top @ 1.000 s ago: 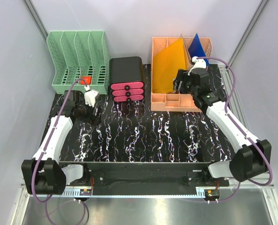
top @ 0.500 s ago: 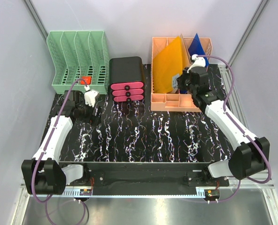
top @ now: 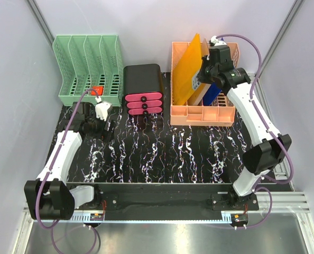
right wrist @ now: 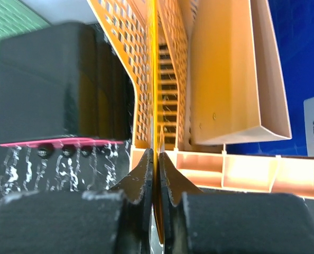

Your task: Organize the desk

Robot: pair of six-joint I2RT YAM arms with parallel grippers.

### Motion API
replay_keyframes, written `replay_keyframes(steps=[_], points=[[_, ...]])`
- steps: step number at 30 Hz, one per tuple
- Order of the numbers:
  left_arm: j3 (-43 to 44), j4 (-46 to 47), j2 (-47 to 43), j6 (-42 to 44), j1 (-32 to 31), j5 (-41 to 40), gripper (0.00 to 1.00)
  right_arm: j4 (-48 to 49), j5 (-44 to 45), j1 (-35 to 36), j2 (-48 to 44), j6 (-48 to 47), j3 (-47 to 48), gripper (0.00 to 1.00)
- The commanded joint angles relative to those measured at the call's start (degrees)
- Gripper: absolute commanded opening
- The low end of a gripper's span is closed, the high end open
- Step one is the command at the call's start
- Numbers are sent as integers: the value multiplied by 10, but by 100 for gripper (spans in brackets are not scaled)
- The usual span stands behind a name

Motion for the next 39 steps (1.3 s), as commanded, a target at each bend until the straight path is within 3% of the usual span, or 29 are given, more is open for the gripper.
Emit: replay_keyframes(steps=[1,9,13,15,17,20,24,25,32,35,38,39], points=[[1,11,-16,11,3,2,99,-38,-10,3,4,1,19,0],[5,11,-9,4,3,10,99,-102,0,18,50,-4,107,0],[7,11,-11,2,4,13,99,-173,4,35,126,0,261,1],[7,11,-15,3,3,11,99,-228,9,46,189,0,331,6],[6,11,-18,4,3,7,99,-258,17,53,245,-1,425,23],[3,8,-21,8,4,1,99,-282,17,55,282,0,477,36],[4,8,-20,9,3,-1,99,-261,39,61,266,-8,423,50],[4,8,-19,8,3,1,99,-256,47,62,249,-12,410,67],[12,7,-11,0,3,12,99,-191,138,69,148,-40,309,100],[14,6,-13,1,3,12,99,-144,188,73,76,-53,248,100],[15,5,-13,1,3,13,99,-47,215,73,-34,-58,117,100],[15,4,-11,1,3,15,99,-19,220,73,-96,-58,34,100]])
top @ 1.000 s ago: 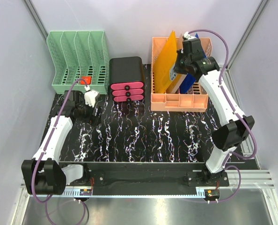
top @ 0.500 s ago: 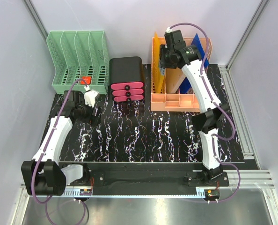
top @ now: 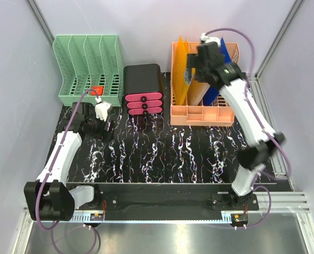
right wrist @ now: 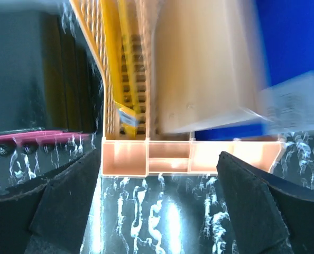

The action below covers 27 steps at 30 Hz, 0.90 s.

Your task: Organize the desk

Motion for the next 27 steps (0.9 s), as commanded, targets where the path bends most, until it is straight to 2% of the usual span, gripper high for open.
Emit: replay_keyframes(steps=[1,2,3,11,16,19,23,27], points=[[15,5,-4,-3,3,18,99,168,78,7,-216,-18,-181,100],[17,4,-4,-4,3,20,99,200,79,7,-241,-19,-250,100],[20,2,-4,-4,3,23,99,205,85,7,-277,-10,-278,100],[76,-27,-9,-14,-9,42,99,180,72,6,-380,84,-514,100],[96,-40,-15,-18,-28,28,99,187,58,6,-437,108,-581,100],[95,-41,-8,-21,-30,28,99,197,58,3,-423,93,-587,100],[92,-43,-1,-22,-30,34,99,200,51,-3,-347,107,-574,100],[78,-42,-19,-8,-30,39,99,254,24,-3,-295,129,-611,100]])
